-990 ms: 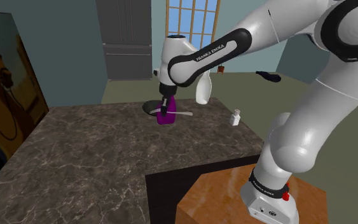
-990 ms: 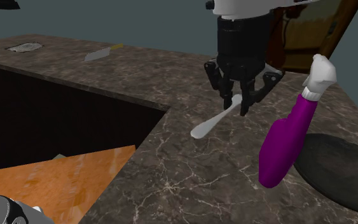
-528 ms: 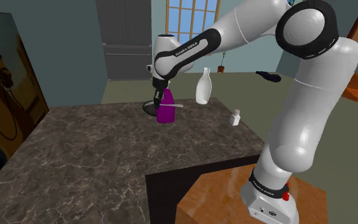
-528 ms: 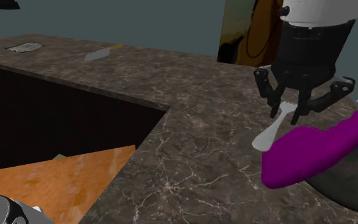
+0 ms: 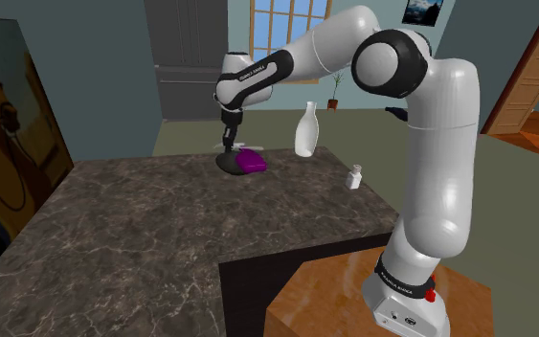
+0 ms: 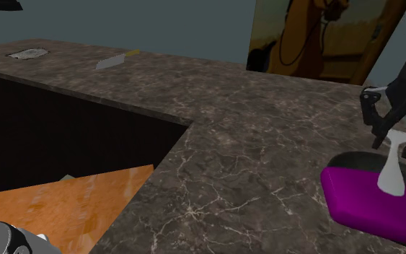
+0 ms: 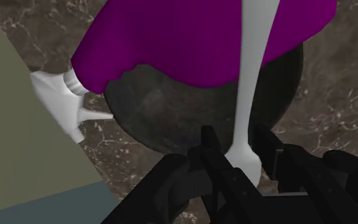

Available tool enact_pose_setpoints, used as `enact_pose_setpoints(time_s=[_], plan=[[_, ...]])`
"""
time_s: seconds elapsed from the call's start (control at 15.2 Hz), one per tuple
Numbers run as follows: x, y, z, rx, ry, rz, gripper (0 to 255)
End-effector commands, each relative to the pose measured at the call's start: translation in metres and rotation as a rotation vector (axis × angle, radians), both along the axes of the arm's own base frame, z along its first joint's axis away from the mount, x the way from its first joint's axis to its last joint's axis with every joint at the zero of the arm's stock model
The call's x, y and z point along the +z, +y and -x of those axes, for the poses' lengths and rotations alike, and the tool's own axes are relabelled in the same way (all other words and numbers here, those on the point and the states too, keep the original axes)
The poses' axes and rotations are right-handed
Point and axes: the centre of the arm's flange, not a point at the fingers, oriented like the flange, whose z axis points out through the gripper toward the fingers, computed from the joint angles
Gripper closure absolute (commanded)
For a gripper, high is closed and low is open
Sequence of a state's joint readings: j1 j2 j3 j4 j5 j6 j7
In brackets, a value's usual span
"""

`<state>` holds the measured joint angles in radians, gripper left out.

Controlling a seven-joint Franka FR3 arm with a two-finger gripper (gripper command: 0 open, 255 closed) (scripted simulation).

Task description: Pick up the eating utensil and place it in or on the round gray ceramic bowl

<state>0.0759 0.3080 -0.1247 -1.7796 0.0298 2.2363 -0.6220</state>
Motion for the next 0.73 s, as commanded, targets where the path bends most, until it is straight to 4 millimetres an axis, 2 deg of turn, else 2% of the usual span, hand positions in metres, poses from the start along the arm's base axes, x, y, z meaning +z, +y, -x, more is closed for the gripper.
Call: enact_pose_setpoints(time_s=[0.0, 0.53, 0.66], plan=[[-0.007, -0.009, -0.015, 0.001, -0.001, 0.0, 255], [-0.048, -0.009, -0.015, 0.001, -0.001, 0.0, 255], [-0.048, -0.009, -0.015, 0.001, -0.001, 0.0, 255]])
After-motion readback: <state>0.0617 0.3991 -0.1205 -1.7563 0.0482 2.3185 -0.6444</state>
